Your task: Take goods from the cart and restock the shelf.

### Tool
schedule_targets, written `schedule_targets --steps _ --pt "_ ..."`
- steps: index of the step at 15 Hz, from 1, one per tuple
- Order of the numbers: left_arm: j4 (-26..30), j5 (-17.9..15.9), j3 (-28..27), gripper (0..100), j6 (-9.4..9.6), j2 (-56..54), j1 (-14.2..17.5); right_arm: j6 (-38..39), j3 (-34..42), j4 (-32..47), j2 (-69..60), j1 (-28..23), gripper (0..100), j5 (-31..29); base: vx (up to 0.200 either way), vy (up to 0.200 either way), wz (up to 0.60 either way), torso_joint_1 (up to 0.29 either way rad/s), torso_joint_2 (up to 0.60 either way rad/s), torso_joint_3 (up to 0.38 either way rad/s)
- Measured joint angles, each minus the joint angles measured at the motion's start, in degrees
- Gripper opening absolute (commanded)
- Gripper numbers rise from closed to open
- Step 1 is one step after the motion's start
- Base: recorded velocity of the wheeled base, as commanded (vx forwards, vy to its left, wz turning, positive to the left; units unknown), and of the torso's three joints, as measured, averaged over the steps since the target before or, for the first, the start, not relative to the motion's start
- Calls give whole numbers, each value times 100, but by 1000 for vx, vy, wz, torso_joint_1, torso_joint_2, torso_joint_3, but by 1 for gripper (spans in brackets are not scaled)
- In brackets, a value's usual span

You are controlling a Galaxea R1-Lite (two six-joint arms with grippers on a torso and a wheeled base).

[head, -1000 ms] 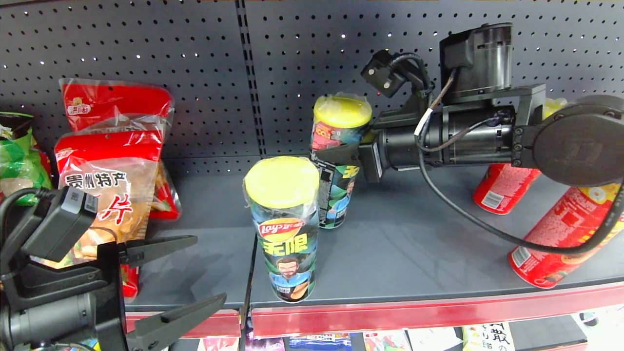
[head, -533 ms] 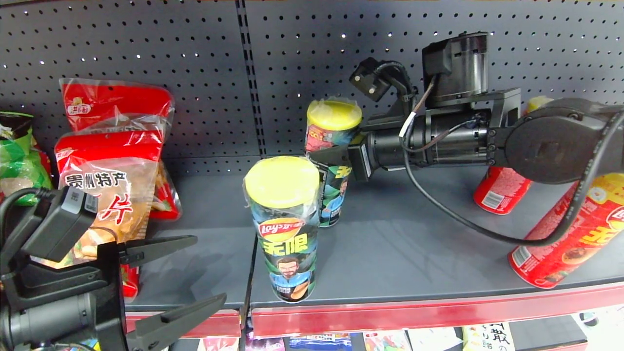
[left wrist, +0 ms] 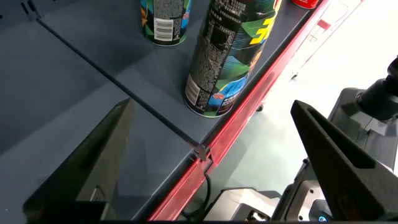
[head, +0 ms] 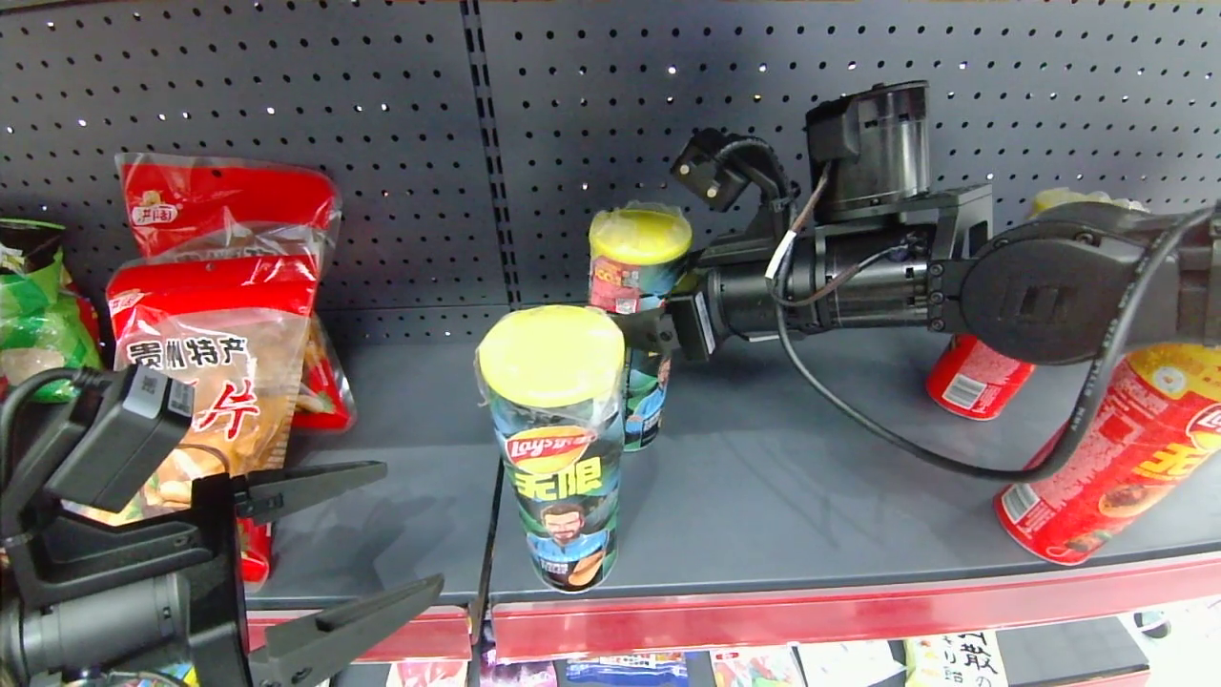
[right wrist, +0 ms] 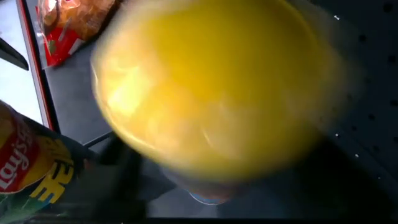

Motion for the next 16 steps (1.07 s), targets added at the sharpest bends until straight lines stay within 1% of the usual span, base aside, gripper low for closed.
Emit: schedule_targets --steps 4,7,12,16 --pt "5 0 0 100 0 4 2 1 149 0 -85 -16 100 -9 0 0 0 0 0 0" --pt "6 1 0 100 0 45 38 12 599 9 -436 -16 100 -68 0 0 0 0 0 0" --pt "-39 -2 -83 100 22 339 367 41 1998 13 -1596 -24 100 -204 0 0 0 0 0 0" --pt "-44 45 -185 100 62 697 441 28 3089 13 -2719 91 100 -162 0 0 0 0 0 0"
